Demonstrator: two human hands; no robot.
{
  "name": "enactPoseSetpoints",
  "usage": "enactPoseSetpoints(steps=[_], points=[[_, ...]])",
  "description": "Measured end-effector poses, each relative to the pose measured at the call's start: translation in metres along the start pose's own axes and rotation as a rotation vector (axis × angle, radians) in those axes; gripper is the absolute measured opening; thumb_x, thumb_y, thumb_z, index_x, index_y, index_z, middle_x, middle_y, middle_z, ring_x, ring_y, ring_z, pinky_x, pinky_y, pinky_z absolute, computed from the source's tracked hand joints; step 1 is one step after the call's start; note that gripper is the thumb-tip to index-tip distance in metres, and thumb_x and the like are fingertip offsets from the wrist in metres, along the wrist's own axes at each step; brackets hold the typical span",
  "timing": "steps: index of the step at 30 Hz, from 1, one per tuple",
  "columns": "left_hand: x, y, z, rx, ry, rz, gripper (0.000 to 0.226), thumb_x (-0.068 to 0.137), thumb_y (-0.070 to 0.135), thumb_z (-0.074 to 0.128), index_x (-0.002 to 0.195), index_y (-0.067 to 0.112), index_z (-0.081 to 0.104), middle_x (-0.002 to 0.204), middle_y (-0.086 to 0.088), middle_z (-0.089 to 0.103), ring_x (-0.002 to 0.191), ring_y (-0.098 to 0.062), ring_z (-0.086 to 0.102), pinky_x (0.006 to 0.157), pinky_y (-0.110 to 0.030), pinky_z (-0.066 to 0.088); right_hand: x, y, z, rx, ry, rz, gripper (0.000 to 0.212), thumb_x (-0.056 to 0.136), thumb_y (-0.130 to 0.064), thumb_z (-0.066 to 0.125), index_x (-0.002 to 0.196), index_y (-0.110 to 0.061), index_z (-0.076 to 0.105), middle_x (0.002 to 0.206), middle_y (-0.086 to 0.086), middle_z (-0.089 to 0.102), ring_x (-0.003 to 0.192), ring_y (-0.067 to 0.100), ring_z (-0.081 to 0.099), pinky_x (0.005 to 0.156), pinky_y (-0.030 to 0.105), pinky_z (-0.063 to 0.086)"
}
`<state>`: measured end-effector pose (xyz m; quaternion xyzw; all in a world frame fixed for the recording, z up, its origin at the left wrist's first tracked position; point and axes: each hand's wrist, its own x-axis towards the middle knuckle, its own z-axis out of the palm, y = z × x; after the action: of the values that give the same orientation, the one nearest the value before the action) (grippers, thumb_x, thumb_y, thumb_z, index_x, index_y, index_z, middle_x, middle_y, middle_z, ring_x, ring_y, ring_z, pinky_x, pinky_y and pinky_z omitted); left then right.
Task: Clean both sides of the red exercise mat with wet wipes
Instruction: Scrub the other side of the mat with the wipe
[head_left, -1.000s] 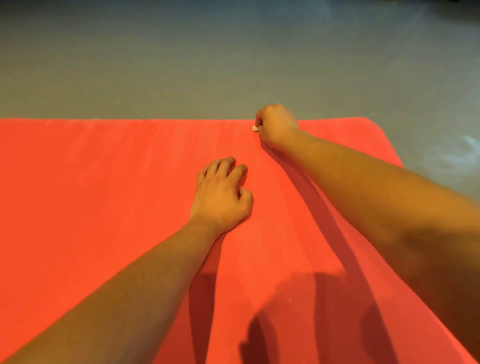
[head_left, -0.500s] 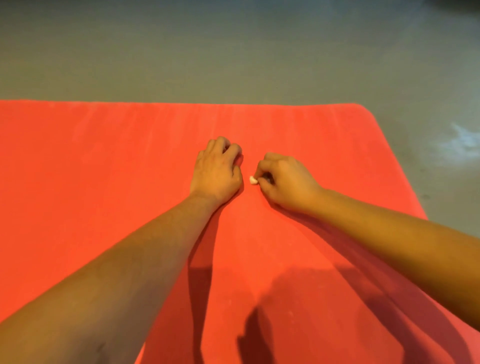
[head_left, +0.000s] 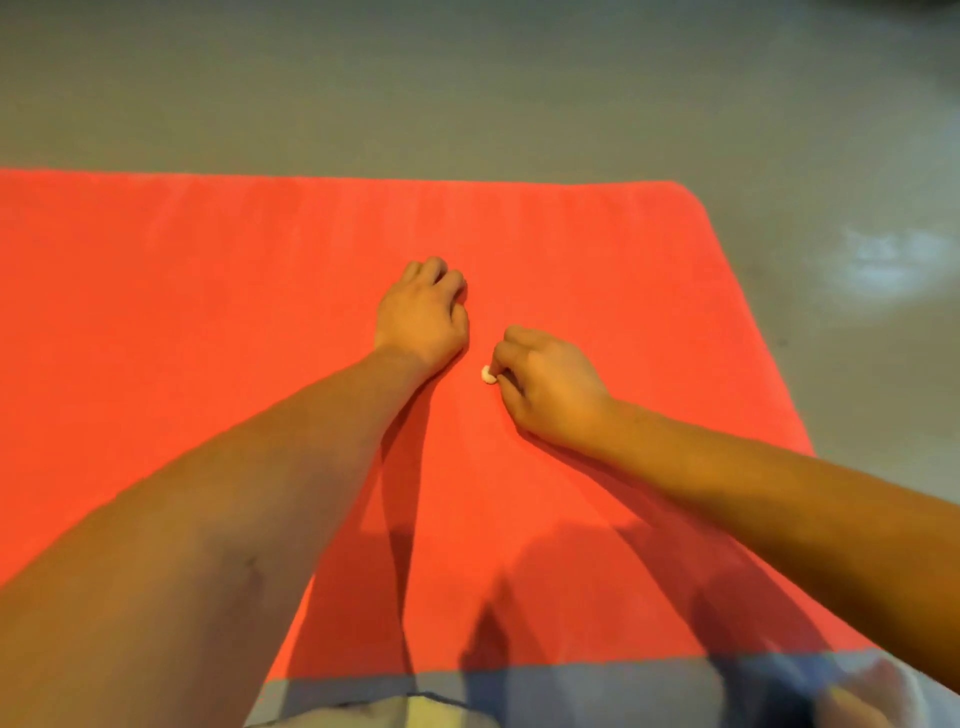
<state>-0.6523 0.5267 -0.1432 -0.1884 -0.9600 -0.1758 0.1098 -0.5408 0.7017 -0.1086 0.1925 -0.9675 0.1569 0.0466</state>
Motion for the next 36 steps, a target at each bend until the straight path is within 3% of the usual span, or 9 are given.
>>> enactPoseSetpoints(steps=[5, 9, 11, 14, 22, 27, 31, 36], points=[[-0.041, 0.010, -0.010, -0.021, -0.100, -0.025, 0.038, 0.097, 0.026, 0.051, 0.130, 0.019, 0.068, 0.143, -0.011, 0.059, 0.131, -0.031, 0.053, 0.106, -0.040, 0.045, -0.050, -0.022, -0.011, 0.008, -0.108, -0.118, 0.007, 0.089, -0.019, 0.056, 0.090, -0.019, 0.063, 0.090, -0.001, 0.055, 0.083, 0.023, 0.057, 0.069, 0.037, 0.045], [-0.063, 0.020, -0.025, -0.039, -0.199, -0.044, 0.039, 0.103, 0.029, 0.050, 0.139, 0.021, 0.064, 0.153, -0.011, 0.052, 0.142, -0.029, 0.045, 0.113, -0.039, 0.040, 0.001, -0.005, -0.017, -0.056, -0.054, 0.110, 0.013, 0.086, -0.019, 0.058, 0.091, -0.021, 0.070, 0.094, 0.002, 0.063, 0.088, 0.030, 0.064, 0.067, 0.037, 0.048], [-0.078, 0.028, -0.034, -0.050, -0.225, -0.052, 0.040, 0.105, 0.030, 0.048, 0.141, 0.023, 0.062, 0.155, -0.010, 0.049, 0.144, -0.029, 0.042, 0.113, -0.039, 0.038, 0.019, 0.000, -0.018, -0.091, -0.059, 0.227, 0.016, 0.086, -0.017, 0.059, 0.093, -0.020, 0.073, 0.099, 0.004, 0.066, 0.092, 0.032, 0.065, 0.069, 0.038, 0.050], [-0.101, 0.037, -0.044, -0.069, -0.272, -0.063, 0.042, 0.105, 0.032, 0.049, 0.144, 0.025, 0.059, 0.159, -0.009, 0.044, 0.147, -0.028, 0.038, 0.116, -0.038, 0.036, 0.008, -0.011, -0.018, -0.108, -0.078, 0.246, 0.017, 0.085, -0.016, 0.058, 0.093, -0.020, 0.072, 0.099, 0.004, 0.066, 0.090, 0.033, 0.066, 0.068, 0.038, 0.052], [-0.140, 0.048, -0.058, -0.096, -0.319, -0.089, 0.046, 0.102, 0.036, 0.056, 0.148, 0.028, 0.056, 0.164, -0.005, 0.037, 0.151, -0.024, 0.032, 0.118, -0.036, 0.033, -0.115, -0.055, -0.015, -0.007, -0.138, -0.092, 0.007, 0.088, -0.020, 0.057, 0.088, -0.020, 0.064, 0.088, -0.001, 0.057, 0.081, 0.025, 0.060, 0.064, 0.038, 0.048], [-0.150, 0.060, -0.072, -0.019, -0.354, -0.059, 0.041, 0.100, 0.035, 0.059, 0.141, 0.028, 0.061, 0.149, -0.002, 0.047, 0.137, -0.026, 0.041, 0.107, -0.038, 0.043, -0.067, -0.038, -0.017, -0.024, -0.096, 0.109, 0.012, 0.090, -0.025, 0.058, 0.091, -0.020, 0.069, 0.094, 0.002, 0.062, 0.088, 0.031, 0.064, 0.067, 0.039, 0.051], [-0.159, 0.071, -0.088, 0.046, -0.480, -0.051, 0.055, 0.094, 0.045, 0.068, 0.145, 0.028, 0.057, 0.145, -0.002, 0.045, 0.135, -0.027, 0.042, 0.109, -0.037, 0.041, -0.034, -0.028, -0.018, -0.036, -0.106, 0.301, 0.016, 0.085, -0.016, 0.060, 0.093, -0.021, 0.073, 0.104, 0.004, 0.069, 0.095, 0.032, 0.066, 0.073, 0.038, 0.052], [-0.165, 0.080, -0.109, 0.124, -0.674, -0.040, 0.094, 0.068, 0.069, 0.083, 0.147, 0.026, 0.053, 0.146, -0.004, 0.043, 0.137, -0.028, 0.042, 0.113, -0.040, 0.042, -0.093, -0.060, -0.024, -0.068, -0.160, 0.166, 0.017, 0.089, -0.018, 0.056, 0.096, -0.018, 0.071, 0.102, 0.004, 0.066, 0.092, 0.033, 0.066, 0.070, 0.041, 0.052]])
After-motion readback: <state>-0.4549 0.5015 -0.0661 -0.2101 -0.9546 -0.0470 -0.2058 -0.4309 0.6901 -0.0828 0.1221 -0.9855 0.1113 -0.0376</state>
